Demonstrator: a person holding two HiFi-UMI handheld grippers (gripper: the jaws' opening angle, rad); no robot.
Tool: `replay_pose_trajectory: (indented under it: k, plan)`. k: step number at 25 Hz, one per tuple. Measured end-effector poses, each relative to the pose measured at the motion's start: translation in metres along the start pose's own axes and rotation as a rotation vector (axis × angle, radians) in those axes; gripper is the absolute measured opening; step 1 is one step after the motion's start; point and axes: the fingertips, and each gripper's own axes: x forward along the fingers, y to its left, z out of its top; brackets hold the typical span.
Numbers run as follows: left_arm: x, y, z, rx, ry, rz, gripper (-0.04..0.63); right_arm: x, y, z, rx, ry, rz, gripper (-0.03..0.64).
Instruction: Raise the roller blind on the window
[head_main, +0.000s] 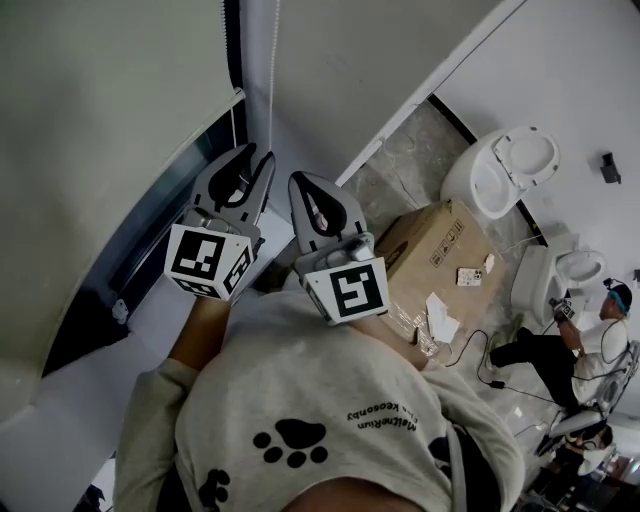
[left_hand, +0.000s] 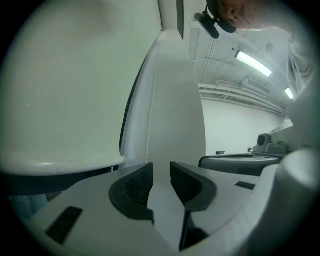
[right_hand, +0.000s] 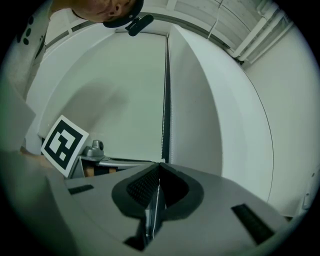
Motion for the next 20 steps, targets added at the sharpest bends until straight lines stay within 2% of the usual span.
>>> replay_pose_trajectory:
  k: [4,10,20]
  plan:
    - [0.013,0.004,-0.004,-0.008,0.016,-0.019,0.104,0.006,-0.001,0.005,-0.005,-0.039,0.017,0.009]
    - [0.039,0.015,-0.004,0.025,0.051,-0.012,0.104,0.008,-0.012,0.007,-0.002,-0.022,0.019,0.009]
    - [0.07,0.028,-0.002,0.026,0.086,-0.032,0.104,0.017,-0.021,0.023,0.02,-0.051,0.055,0.009]
